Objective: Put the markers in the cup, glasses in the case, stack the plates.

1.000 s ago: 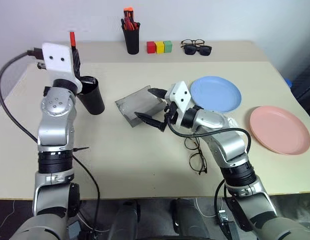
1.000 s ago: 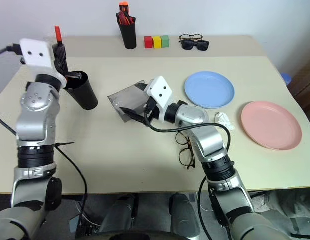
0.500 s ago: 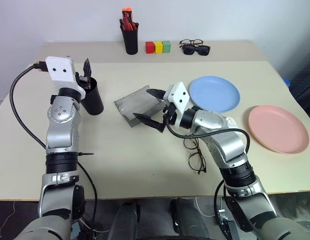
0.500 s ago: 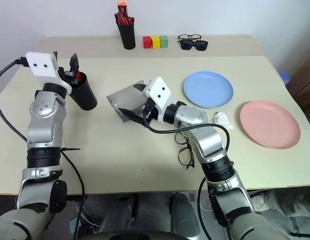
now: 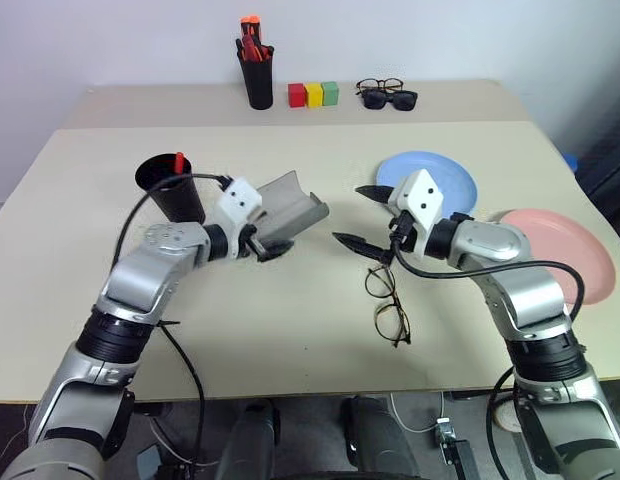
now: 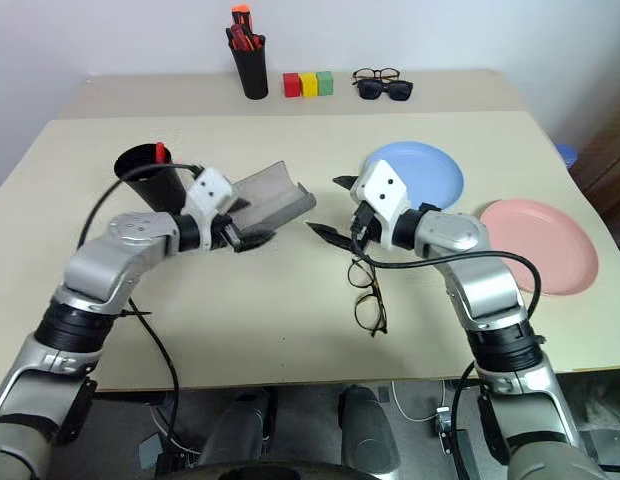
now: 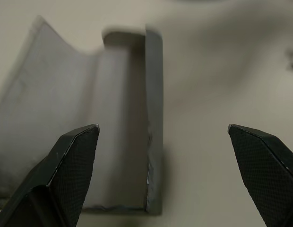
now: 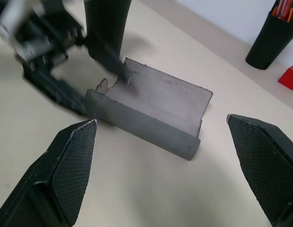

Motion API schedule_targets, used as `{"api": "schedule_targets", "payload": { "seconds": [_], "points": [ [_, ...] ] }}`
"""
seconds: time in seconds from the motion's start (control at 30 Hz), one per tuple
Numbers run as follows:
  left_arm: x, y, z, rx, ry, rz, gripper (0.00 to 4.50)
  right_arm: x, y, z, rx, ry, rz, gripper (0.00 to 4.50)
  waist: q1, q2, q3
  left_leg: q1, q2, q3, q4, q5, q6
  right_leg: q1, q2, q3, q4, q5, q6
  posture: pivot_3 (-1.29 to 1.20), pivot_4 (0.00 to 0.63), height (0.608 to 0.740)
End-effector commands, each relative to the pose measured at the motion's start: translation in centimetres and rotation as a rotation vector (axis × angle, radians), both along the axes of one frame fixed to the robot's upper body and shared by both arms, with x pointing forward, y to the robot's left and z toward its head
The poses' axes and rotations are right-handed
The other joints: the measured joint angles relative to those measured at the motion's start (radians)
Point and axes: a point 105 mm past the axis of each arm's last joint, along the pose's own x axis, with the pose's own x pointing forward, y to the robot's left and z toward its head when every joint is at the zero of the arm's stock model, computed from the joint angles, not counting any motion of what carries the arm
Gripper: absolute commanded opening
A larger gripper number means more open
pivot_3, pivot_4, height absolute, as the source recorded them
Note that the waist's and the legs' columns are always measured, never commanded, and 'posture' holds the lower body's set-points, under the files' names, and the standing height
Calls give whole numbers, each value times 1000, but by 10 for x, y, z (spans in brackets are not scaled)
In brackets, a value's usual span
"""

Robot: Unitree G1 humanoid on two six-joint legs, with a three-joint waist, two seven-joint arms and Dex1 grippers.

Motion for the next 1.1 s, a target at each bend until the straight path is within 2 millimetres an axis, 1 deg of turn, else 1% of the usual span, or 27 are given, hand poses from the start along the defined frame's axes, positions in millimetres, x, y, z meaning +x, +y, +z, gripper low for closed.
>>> {"api": "schedule_targets", "payload": {
  "seconds": [0.03,0.1,0.13,0.27,0.3,0.37,0.43,0.5,0.57,0.67,0.7,0.77,0.8,0.83,0.87,0.93,0.97,1.03,1.1],
  "points": [
    [3,-8,4,-21,17,-38,3917,-9,-4,14,13,-49,-7,4500,3,0,0,0,0,0,0,0,0,0,0,0,0,0,0,0,150,740],
    [4,-10,1,-8,17,-56,3143,-11,-5,12,14,-47,-18,4500,4,0,0,0,0,0,0,0,0,0,-1,0,-1,0,0,0,150,740],
    [4,-11,1,-7,15,-66,2531,-12,-6,11,16,-45,-26,4500,4,0,0,0,0,0,0,0,0,0,-1,0,-1,0,0,0,150,740],
    [2,-14,-3,25,10,-126,421,-15,-8,10,29,-40,-53,4500,3,0,0,0,0,0,0,0,0,0,-1,0,-1,0,0,0,150,740],
    [0,-14,-4,39,5,-154,53,-15,-9,10,29,-41,-58,4500,4,0,0,0,0,0,0,0,0,0,-1,0,-1,0,0,0,150,740],
    [-7,-19,-1,55,-38,-251,53,-16,-12,10,27,-42,-71,4500,4,0,0,-1,0,0,0,0,0,0,-1,0,-1,0,0,0,150,740],
    [-20,-26,6,60,-128,-406,53,-16,-16,10,24,-36,-85,4500,3,0,0,-1,0,0,0,0,0,0,-1,0,-1,0,0,0,150,740],
    [-35,-30,10,108,-235,-550,53,-16,-21,7,13,-14,-101,4500,4,0,0,-1,0,0,0,0,0,0,-1,0,-1,0,0,0,150,740],
    [-42,-28,5,117,-181,-615,53,-23,-26,-6,-17,87,-95,4500,8,0,0,-1,0,0,0,0,0,0,-1,0,-1,0,0,0,150,740],
    [-50,-24,-1,133,-98,-695,53,-42,-34,-23,-27,235,-76,4500,20,0,0,-1,0,0,0,0,1,1,-1,0,-2,0,0,0,150,740],
    [-53,-23,-3,139,-75,-719,294,-46,-37,-28,-20,279,-89,4500,23,0,0,-1,0,0,0,-1,1,1,-1,0,-2,0,0,0,150,740],
    [-55,-20,-6,157,-47,-740,942,-50,-47,-40,-24,356,-148,4500,25,0,0,-1,0,1,1,-1,2,1,-1,0,-2,0,0,0,150,740],
    [-54,-19,-7,174,-57,-739,1462,-52,-52,-46,-26,395,-178,4500,27,0,0,-1,0,1,1,-1,2,1,-1,0,-2,0,0,0,150,740],
    [-49,-20,-6,193,-112,-723,1988,-55,-59,-53,-13,448,-224,4500,29,0,0,-1,0,1,1,-1,2,1,-1,0,-2,0,0,0,150,740],
    [-45,-22,-4,181,-131,-700,2436,-57,-65,-58,6,488,-263,4500,31,0,0,-1,0,1,1,-1,2,1,-1,0,-2,0,0,0,150,740],
    [-39,-23,3,145,-172,-649,2436,-62,-73,-64,55,554,-323,4500,33,0,0,-1,0,1,1,-1,2,1,-1,0,-2,0,0,0,150,740],
    [-38,-23,6,117,-165,-630,2436,-65,-74,-65,74,575,-334,4500,33,0,0,-2,0,1,2,-1,2,1,-1,0,-2,0,0,0,150,740],
    [-41,-20,13,81,-191,-617,2436,-68,-75,-68,119,626,-355,4500,27,0,0,-1,0,1,2,-2,3,1,-1,0,-2,0,0,0,150,740],
    [-44,-16,14,68,-200,-597,2436,-69,-74,-71,142,663,-375,4500,22,1,0,-1,1,1,1,-2,3,1,0,0,-1,0,0,0,150,740]
  ]
}}
